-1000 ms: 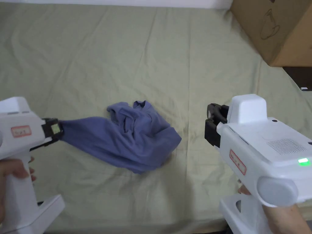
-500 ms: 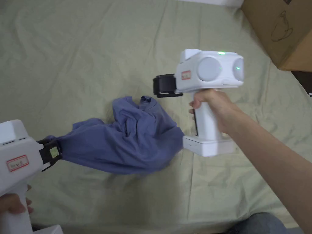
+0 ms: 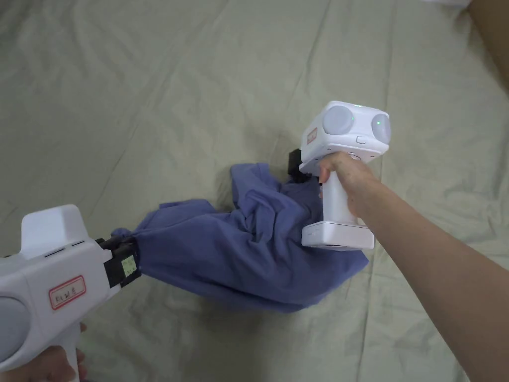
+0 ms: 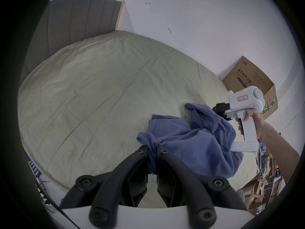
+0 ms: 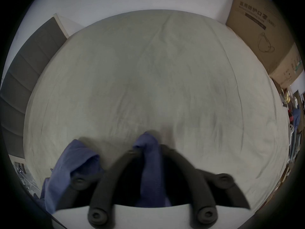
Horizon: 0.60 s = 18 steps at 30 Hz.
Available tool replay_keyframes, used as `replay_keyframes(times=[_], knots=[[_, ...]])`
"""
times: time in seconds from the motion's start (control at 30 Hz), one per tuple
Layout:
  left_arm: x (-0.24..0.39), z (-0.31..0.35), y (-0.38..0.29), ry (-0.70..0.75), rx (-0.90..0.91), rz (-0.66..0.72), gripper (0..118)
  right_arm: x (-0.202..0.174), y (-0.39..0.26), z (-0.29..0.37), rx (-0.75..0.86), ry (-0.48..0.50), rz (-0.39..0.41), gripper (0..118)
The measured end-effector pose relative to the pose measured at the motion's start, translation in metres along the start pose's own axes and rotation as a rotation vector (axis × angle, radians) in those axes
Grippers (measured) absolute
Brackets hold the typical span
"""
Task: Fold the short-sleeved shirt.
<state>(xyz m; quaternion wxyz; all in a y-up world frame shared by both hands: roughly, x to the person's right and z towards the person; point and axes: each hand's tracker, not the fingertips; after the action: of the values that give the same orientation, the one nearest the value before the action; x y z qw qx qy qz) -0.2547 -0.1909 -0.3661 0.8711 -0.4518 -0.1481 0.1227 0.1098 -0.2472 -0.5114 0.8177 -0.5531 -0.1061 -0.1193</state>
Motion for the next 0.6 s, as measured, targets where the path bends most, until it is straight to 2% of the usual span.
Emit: replay_keyframes(times=[0.1, 0.23, 0.37, 0.6], knots=[[0.000, -0.004, 0.003, 0.010, 0.006, 0.006, 7, 0.015, 0.000, 0.025, 0.016, 0.024, -0.026, 7], [0.000, -0.001, 0.018, -0.013, 0.037, 0.054, 7, 0.046, 0.000, 0.097, 0.134, 0.076, 0.021, 7], [0.003, 0.017, 0.044, -0.058, 0.103, 0.086, 7, 0.090, -0.009, 0.188, 0.261, 0.154, -0.017, 7], [0.029, 0.080, 0.113, -0.094, 0.299, 0.033, 7, 0.155, -0.040, 0.336, 0.463, 0.173, -0.078, 7]])
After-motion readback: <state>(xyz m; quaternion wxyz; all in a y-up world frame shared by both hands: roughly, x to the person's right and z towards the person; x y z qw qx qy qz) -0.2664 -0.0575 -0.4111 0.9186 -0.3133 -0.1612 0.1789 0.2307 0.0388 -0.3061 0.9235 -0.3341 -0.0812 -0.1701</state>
